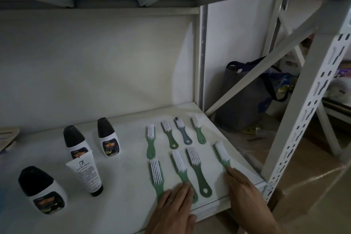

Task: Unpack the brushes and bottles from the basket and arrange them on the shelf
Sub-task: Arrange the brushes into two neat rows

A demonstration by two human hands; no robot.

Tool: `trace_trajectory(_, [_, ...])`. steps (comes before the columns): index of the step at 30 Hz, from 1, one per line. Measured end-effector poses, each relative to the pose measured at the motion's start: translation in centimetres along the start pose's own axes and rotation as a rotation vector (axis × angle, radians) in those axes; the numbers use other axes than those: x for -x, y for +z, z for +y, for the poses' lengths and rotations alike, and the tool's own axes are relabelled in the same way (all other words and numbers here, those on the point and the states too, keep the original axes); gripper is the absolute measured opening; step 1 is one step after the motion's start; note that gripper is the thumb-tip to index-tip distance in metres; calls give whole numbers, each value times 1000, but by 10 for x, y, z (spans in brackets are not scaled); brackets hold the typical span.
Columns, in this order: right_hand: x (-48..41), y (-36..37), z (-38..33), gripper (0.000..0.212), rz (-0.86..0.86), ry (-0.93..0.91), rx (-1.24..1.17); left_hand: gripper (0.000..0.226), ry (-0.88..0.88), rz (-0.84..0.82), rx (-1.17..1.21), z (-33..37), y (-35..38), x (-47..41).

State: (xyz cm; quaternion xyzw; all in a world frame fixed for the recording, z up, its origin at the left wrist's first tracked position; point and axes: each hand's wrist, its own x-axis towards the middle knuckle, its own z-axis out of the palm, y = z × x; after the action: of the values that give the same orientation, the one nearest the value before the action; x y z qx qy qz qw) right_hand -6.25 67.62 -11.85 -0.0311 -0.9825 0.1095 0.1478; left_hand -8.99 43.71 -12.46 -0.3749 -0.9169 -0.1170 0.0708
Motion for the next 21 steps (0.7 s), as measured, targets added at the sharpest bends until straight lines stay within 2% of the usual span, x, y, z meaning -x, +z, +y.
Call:
trace_trajectory(6, [11, 6, -9, 62, -15, -58, 24, 47, -2, 265, 119, 4, -27, -3])
trace_trajectory(8, [10, 1, -11, 61, -30, -56, 7, 46, -121, 382, 233, -1, -45, -11])
trace_trajectory(10, [0, -16, -16, 56, -15, -76, -81, 45, -310, 414, 312, -18, -67, -29])
trace_trajectory(12, [-25, -36, -18, 48, 1, -59, -170, 40, -434, 339, 314, -46, -76, -54])
trace_trajectory(15, [-86, -50, -25, 41, -122, -35, -279, 41, -534, 16, 242, -88, -79, -95])
trace_trajectory(18, [-142, -45, -41, 37, -365, -103, -258, 37, -540, -253, 153, -116, -74, -118])
trace_trajectory(21, [-174, -32, -58, 39, -545, -143, -174, 41, -476, -352, 136, -136, -70, -119])
